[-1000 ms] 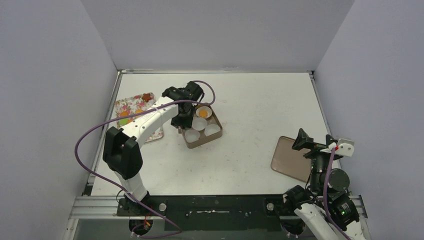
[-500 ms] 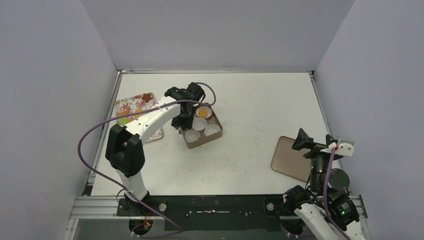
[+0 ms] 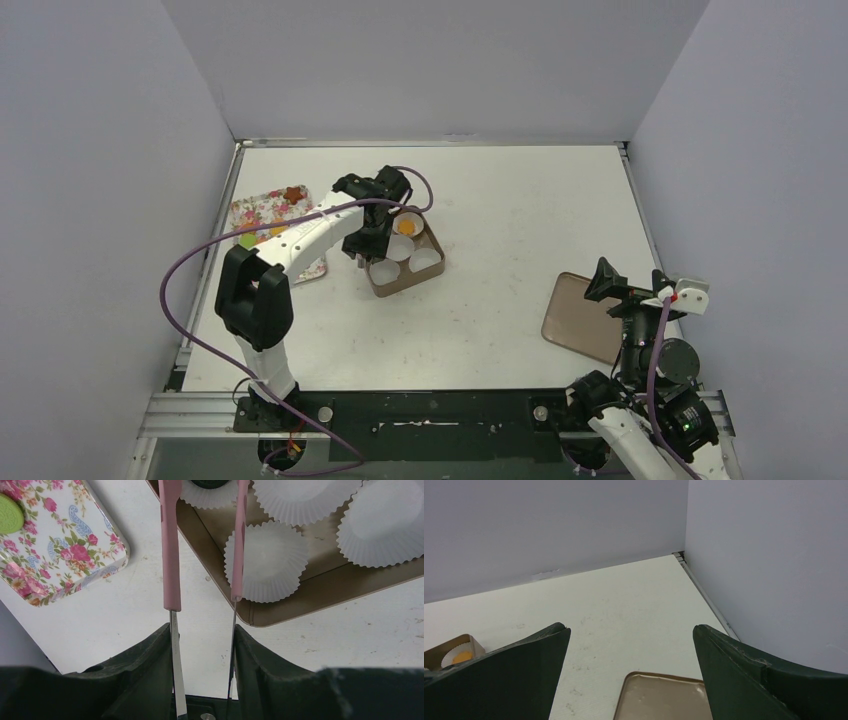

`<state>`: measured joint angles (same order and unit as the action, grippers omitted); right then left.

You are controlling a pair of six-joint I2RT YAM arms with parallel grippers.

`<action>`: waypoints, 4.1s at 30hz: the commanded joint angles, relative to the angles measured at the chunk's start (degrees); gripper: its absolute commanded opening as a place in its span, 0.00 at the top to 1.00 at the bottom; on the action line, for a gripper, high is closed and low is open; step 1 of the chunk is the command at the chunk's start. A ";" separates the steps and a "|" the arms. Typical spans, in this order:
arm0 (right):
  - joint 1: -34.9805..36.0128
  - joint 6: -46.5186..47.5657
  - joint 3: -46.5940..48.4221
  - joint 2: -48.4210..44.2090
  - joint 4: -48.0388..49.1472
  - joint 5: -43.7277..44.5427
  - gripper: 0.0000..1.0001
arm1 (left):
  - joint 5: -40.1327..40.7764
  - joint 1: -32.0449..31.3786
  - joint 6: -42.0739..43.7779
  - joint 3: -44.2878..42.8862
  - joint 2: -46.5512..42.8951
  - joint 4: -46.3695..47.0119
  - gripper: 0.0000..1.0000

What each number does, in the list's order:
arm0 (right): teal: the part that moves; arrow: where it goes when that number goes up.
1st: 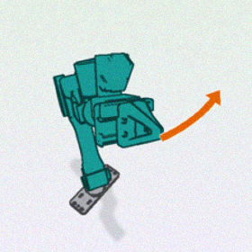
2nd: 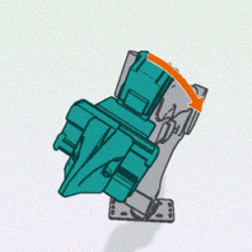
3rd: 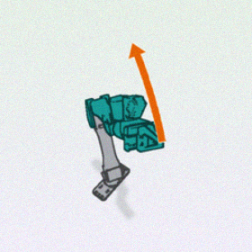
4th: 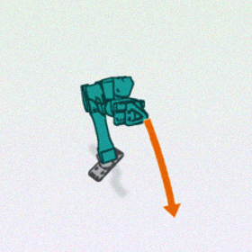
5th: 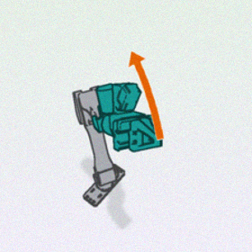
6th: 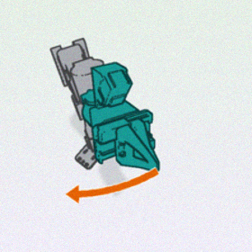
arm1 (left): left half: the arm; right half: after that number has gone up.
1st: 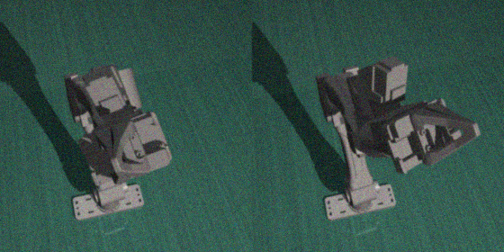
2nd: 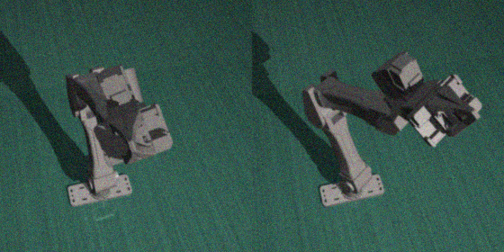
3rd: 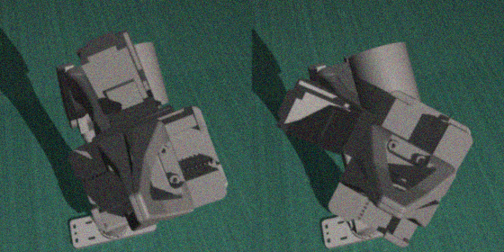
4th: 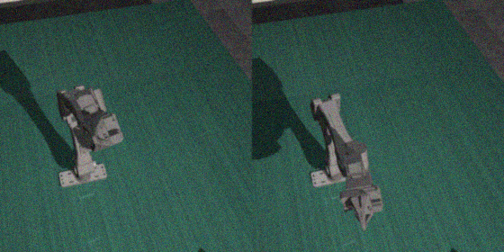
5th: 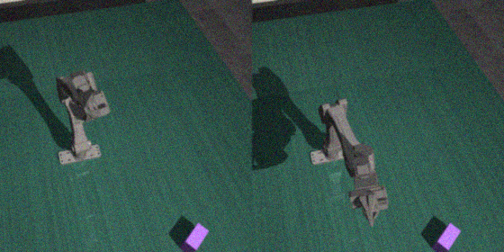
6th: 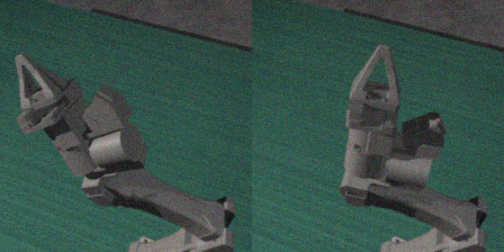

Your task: Pack the cookies

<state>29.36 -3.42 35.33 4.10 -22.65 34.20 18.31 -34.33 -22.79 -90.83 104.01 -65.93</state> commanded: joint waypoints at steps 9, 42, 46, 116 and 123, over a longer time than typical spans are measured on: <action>0.52 0.78 -0.18 -0.49 2.43 -0.05 0.00 | 1.98 0.40 -0.15 -3.62 -2.66 -0.62 0.57; 0.52 0.89 -0.26 -0.31 2.44 0.04 0.00 | 0.42 27.42 3.28 11.44 -23.12 3.60 0.63; 0.52 0.96 -0.35 -0.31 2.70 0.08 0.00 | 3.19 28.38 3.63 14.22 -22.81 4.04 0.63; 0.96 1.14 -0.96 -0.25 3.36 0.09 0.00 | 2.50 29.49 2.48 20.23 -17.03 12.13 0.79; 0.95 1.22 -0.97 0.21 3.49 -0.01 0.00 | -0.52 29.23 3.42 19.06 -19.54 10.91 0.83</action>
<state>29.74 -3.16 34.63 4.10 -21.47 34.22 19.84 -5.19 -20.27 -69.97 87.26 -54.61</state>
